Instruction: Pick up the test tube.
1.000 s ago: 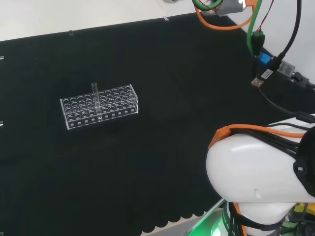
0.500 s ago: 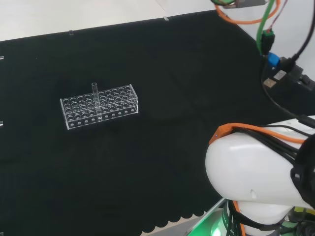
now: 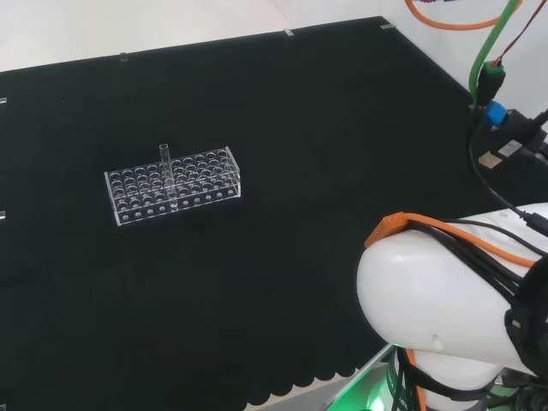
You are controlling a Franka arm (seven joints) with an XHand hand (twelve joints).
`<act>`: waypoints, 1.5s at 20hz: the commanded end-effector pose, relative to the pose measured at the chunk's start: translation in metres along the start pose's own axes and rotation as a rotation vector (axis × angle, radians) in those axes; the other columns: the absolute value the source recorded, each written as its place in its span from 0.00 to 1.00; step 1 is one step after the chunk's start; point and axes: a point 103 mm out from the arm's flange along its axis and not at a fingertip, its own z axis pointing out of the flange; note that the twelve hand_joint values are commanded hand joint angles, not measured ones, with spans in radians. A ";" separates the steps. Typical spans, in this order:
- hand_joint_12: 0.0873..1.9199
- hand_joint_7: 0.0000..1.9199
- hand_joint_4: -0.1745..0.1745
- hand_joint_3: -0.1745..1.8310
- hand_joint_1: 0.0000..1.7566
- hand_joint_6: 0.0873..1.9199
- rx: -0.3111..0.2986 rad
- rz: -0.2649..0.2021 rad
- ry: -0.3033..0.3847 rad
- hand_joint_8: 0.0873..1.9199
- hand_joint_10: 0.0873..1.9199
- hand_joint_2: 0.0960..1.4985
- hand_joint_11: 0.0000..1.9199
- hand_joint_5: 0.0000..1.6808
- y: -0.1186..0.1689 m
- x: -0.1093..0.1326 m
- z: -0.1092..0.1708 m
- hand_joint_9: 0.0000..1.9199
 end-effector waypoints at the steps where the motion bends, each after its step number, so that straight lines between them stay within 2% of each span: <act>1: 0.64 0.08 0.49 0.12 0.37 0.00 0.066 -0.028 0.045 0.33 0.44 0.60 0.00 0.12 0.026 0.003 0.025 0.03; 11: 0.64 0.07 0.48 0.12 0.37 0.00 0.109 -0.052 0.225 0.33 0.44 0.60 0.00 0.13 0.061 0.016 0.062 0.02; 17: 0.65 0.08 0.47 0.12 0.37 0.00 0.144 -0.085 0.309 0.34 0.44 0.60 0.00 0.13 0.080 0.029 0.082 0.03; 22: 0.66 0.08 0.47 0.13 0.38 0.00 0.180 -0.109 0.431 0.35 0.45 0.60 0.00 0.14 0.096 0.039 0.102 0.03; 30: 0.67 0.10 0.47 0.13 0.39 0.00 0.248 -0.152 0.558 0.36 0.45 0.59 0.00 0.15 0.123 0.061 0.139 0.04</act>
